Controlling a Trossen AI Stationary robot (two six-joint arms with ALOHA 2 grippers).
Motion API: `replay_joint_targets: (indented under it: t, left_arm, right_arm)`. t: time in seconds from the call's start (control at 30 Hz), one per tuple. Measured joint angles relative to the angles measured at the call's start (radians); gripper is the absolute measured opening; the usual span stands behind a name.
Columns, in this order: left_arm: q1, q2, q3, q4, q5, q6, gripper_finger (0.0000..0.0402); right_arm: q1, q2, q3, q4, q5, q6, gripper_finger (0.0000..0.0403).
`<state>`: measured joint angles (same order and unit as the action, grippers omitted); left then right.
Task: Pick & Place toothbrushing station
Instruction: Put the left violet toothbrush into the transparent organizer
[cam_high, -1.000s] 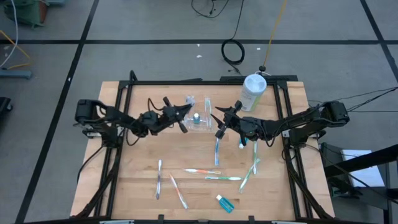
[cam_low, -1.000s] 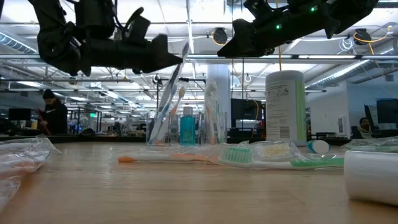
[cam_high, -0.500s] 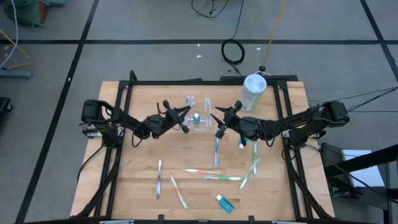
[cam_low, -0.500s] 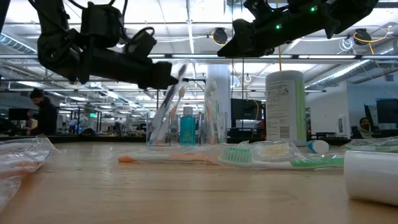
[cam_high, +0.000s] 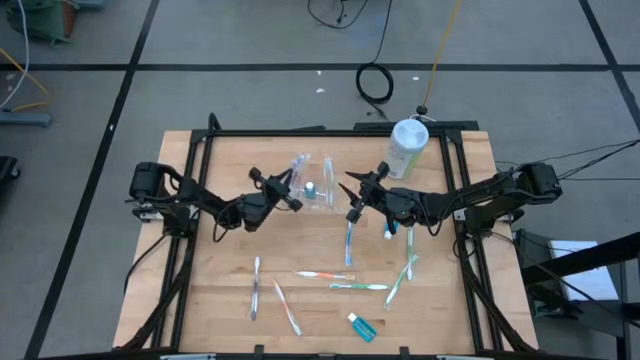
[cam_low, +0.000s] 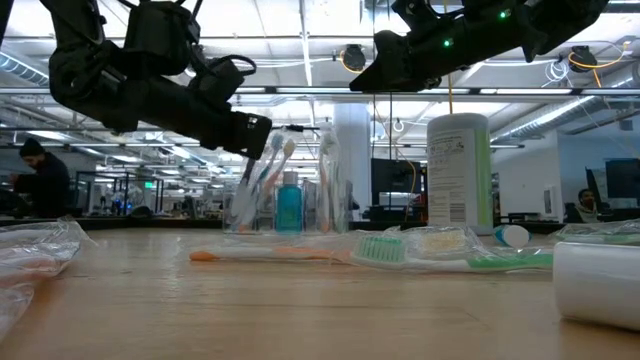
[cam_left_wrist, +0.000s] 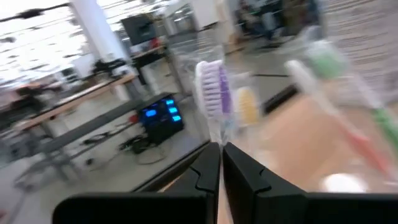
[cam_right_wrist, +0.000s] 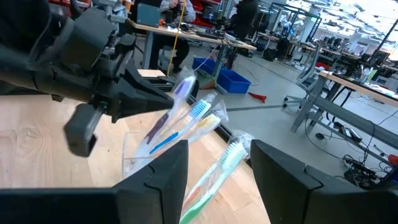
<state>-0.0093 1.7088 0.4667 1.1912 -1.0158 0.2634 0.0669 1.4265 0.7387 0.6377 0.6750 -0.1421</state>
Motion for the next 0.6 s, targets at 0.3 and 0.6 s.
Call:
replay_joint_targets:
  t: [0.3, 0.6]
  left_arm:
    - [0.000, 0.000, 0.000, -0.047, -0.113, 0.004, 0.0016]
    - [0.001, 0.000, 0.000, -0.137, 0.024, -0.018, 0.0065]
  right_arm:
    - [0.000, 0.000, 0.000, 0.000, 0.000, 0.000, 0.0167]
    - [0.000, 0.000, 0.000, 0.000, 0.000, 0.000, 0.0167]
